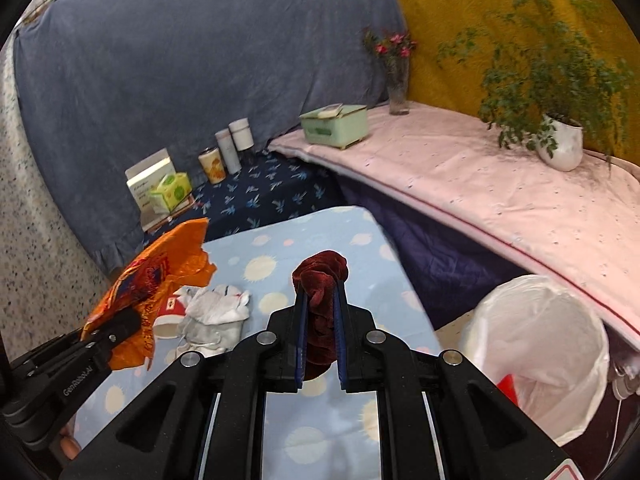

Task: Collect trash
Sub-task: 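Carry both items over the bin and open both tools to drop them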

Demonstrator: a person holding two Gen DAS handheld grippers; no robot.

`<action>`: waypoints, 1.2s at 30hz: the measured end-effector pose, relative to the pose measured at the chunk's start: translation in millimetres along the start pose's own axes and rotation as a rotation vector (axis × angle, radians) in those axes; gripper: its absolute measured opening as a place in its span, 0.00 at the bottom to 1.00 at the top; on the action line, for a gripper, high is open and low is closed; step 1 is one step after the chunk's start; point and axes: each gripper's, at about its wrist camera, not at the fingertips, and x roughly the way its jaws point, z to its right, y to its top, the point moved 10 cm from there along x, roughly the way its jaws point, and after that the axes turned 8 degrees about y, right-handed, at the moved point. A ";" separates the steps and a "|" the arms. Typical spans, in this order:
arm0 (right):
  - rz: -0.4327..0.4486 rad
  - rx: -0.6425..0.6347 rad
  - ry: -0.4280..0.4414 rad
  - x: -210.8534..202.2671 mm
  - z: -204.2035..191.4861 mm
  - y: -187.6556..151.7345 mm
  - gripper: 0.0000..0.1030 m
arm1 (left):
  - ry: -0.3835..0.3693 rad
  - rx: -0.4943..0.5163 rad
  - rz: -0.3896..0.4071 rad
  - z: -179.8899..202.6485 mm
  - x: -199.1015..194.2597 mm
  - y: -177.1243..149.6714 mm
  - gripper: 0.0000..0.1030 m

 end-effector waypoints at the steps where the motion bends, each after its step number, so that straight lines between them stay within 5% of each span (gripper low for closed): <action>1: 0.010 0.009 -0.008 -6.5 8.0 1.1 0.11 | -0.010 0.013 0.004 10.3 -2.2 0.8 0.12; 21: 0.079 0.213 -0.182 -72.8 170.9 -14.0 0.11 | -0.206 0.249 -0.020 201.6 -9.9 -24.0 0.13; 36: 0.061 0.291 -0.245 -77.9 228.9 -39.2 0.11 | -0.286 0.343 -0.076 277.3 3.4 -50.5 0.14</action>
